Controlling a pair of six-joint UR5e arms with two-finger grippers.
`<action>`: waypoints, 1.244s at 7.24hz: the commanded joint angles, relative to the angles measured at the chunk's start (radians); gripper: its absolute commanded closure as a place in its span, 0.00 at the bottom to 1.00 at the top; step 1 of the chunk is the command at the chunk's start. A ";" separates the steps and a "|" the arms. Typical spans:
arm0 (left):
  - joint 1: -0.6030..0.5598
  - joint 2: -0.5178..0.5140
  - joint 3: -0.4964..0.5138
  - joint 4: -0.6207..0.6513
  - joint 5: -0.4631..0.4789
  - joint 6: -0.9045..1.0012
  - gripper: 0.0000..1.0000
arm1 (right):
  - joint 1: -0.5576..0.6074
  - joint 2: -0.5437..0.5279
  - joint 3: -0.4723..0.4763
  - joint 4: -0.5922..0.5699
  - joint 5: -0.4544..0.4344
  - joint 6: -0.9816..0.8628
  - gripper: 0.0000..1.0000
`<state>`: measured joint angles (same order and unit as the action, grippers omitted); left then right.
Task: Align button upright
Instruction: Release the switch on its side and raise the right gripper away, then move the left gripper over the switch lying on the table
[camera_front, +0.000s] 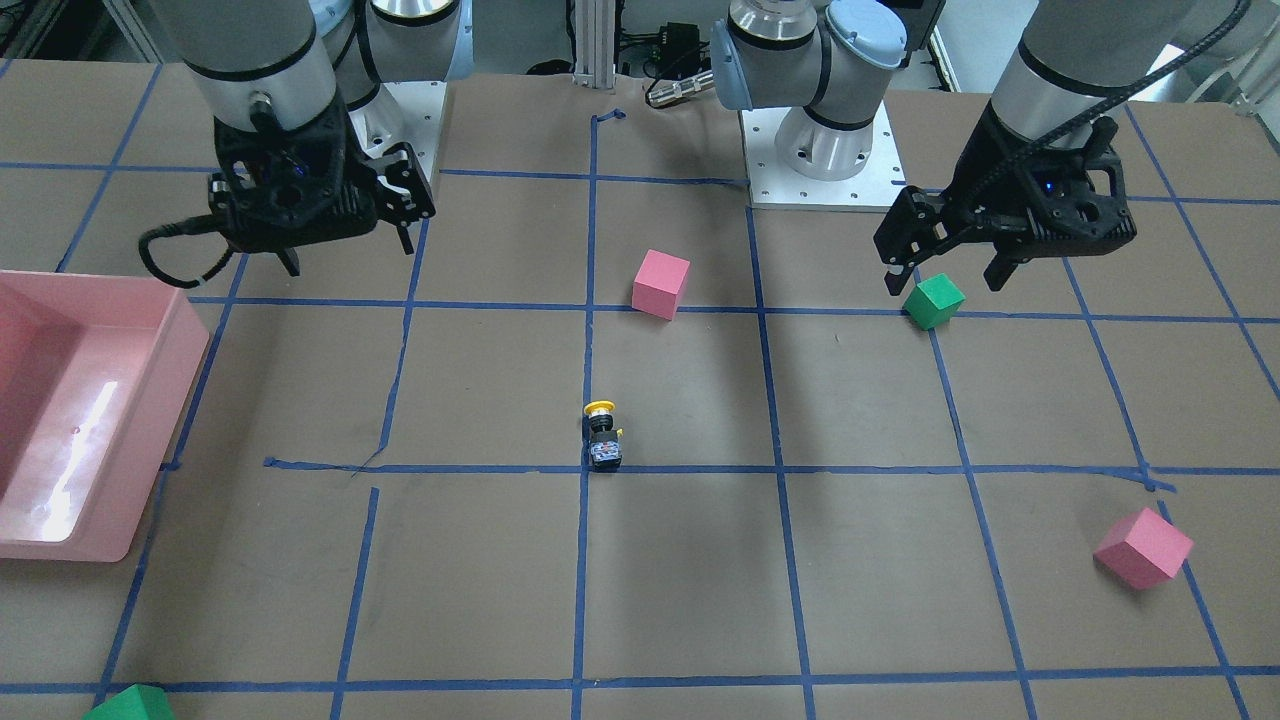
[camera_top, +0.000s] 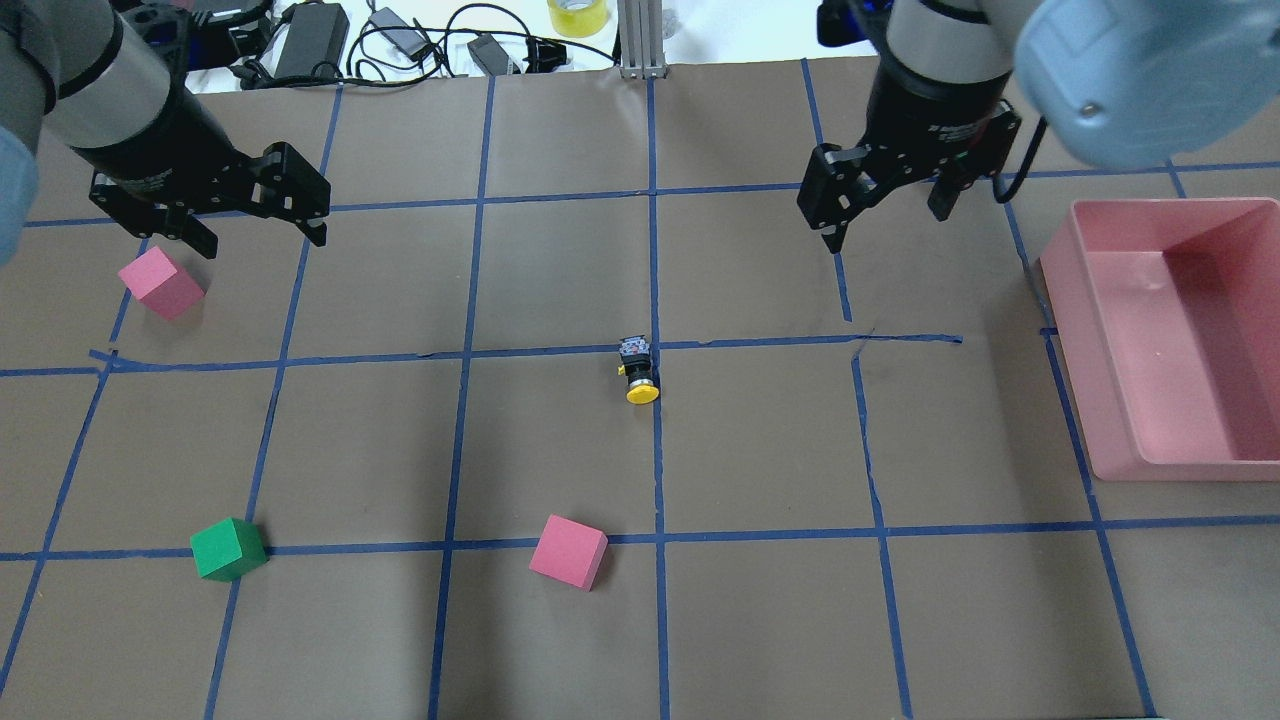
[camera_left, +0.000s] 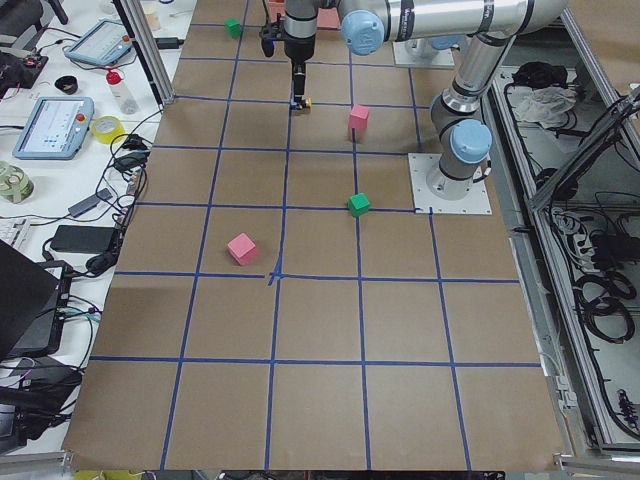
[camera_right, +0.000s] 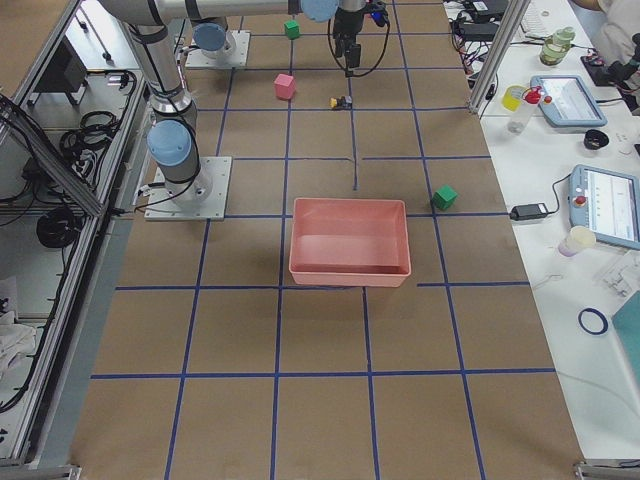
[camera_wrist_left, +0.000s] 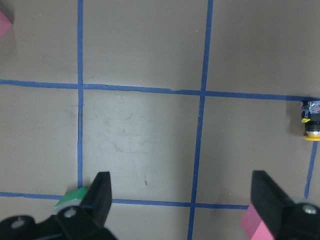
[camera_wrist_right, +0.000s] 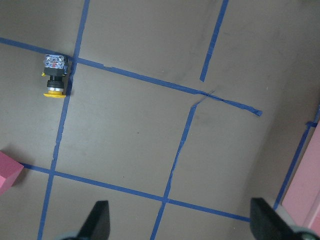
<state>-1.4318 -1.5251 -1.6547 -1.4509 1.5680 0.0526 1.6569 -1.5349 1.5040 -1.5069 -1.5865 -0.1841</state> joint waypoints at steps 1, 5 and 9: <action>0.001 0.009 0.010 -0.002 0.006 0.001 0.00 | -0.038 -0.024 0.005 0.031 -0.013 -0.020 0.00; -0.013 -0.023 -0.008 -0.008 -0.014 -0.020 0.00 | -0.049 -0.037 0.005 0.031 -0.007 -0.020 0.00; -0.322 -0.069 -0.221 0.480 -0.013 -0.197 0.00 | -0.055 -0.044 0.005 0.047 -0.015 -0.023 0.00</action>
<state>-1.6462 -1.5743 -1.7852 -1.1645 1.5542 -0.0532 1.6022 -1.5774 1.5094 -1.4622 -1.6011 -0.2066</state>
